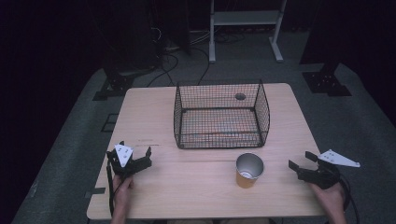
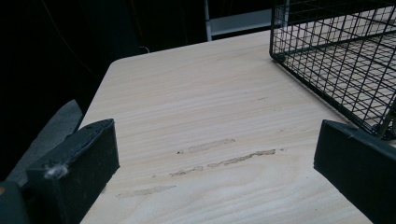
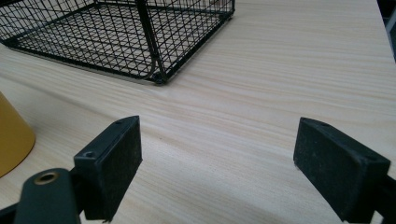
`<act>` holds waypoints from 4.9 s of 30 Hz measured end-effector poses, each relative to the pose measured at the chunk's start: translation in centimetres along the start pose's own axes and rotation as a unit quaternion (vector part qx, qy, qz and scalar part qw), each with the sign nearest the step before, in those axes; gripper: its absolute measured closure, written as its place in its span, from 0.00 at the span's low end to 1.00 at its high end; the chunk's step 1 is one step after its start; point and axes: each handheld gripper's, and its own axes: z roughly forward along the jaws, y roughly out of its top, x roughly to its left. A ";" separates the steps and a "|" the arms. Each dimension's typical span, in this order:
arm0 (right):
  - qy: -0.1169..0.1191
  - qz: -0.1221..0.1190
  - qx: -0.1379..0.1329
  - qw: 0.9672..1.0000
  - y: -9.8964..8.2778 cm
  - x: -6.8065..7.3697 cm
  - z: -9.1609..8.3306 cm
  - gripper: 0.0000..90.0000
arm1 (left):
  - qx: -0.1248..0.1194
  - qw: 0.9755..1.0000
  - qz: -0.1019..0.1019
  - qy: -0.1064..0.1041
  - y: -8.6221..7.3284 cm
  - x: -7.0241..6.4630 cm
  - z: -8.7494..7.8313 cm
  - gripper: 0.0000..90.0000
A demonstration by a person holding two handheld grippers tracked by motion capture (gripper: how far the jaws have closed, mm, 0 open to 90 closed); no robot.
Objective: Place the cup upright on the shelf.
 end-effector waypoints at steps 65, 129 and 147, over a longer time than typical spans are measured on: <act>0.132 -0.115 0.031 0.984 1.6 9.9 -1.8 0.10 | -0.002 1.000 0.008 -0.001 0.0 -0.2 -0.1 0.00; 0.166 -0.158 0.048 0.972 3.8 14.9 4.2 0.08 | -0.002 1.000 0.008 -0.003 0.0 -0.2 -0.1 0.00; 0.179 -0.152 0.046 0.971 4.2 14.8 4.0 0.16 | -0.003 1.000 0.008 -0.003 0.0 -0.1 -0.1 0.00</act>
